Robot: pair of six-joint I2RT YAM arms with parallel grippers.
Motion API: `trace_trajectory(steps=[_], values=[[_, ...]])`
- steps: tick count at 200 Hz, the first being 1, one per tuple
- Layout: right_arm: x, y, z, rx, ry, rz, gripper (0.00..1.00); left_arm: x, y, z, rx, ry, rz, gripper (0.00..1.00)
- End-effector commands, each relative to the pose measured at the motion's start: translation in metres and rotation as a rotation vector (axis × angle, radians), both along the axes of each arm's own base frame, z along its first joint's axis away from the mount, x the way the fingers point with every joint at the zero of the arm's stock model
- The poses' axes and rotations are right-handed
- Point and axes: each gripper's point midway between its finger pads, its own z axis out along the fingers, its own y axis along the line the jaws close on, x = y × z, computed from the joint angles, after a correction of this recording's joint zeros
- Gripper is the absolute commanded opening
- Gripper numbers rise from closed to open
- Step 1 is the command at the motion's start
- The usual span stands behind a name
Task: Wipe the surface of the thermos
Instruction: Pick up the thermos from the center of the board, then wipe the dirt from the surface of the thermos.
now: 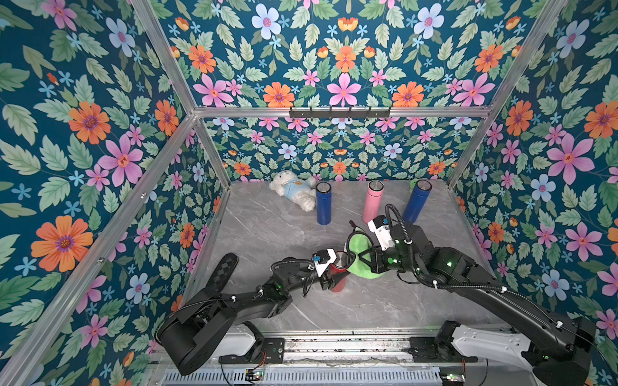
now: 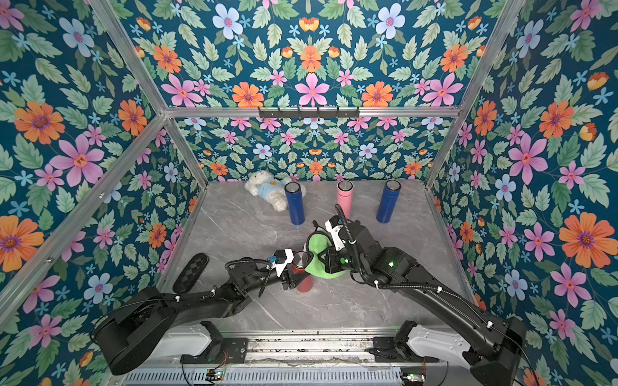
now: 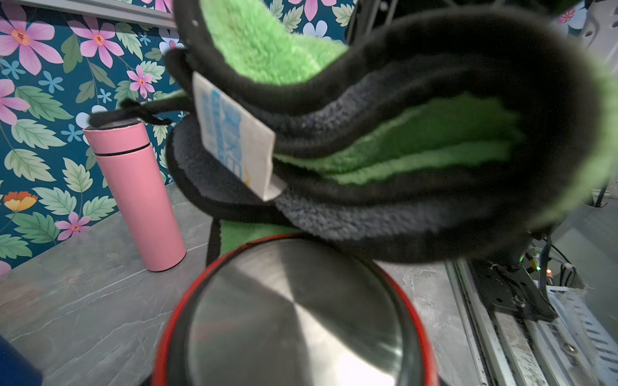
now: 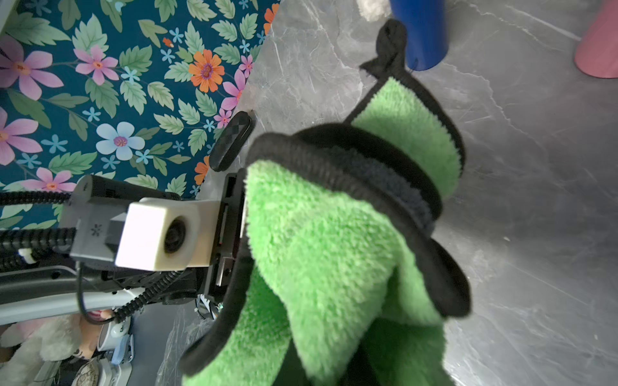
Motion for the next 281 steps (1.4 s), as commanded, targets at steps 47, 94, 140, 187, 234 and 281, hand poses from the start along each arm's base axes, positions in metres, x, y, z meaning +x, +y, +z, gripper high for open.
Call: trace_trajectory(steps=[47, 94, 140, 187, 234, 281], values=[[0.011, 0.034, -0.01, -0.05, -0.021, 0.012, 0.0, -0.005, -0.004, 0.012, -0.036, -0.032, -0.039, 0.0], [0.037, 0.062, -0.032, -0.119, -0.033, 0.02, 0.0, -0.009, -0.003, 0.013, -0.041, -0.04, -0.051, 0.0], [0.039, 0.064, -0.057, -0.191, -0.014, 0.016, 0.0, -0.007, 0.0, 0.015, -0.056, -0.034, -0.026, 0.0], [-0.002, 0.032, -0.06, -0.251, 0.002, -0.02, 0.0, -0.003, 0.001, 0.017, -0.07, -0.017, -0.011, 0.0], [-0.023, 0.015, -0.077, -0.249, 0.05, -0.054, 0.0, -0.003, -0.002, 0.019, -0.076, -0.013, -0.026, 0.0], [0.004, 0.025, -0.081, -0.232, 0.016, -0.094, 0.0, -0.005, -0.004, 0.02, -0.077, -0.015, -0.043, 0.0]])
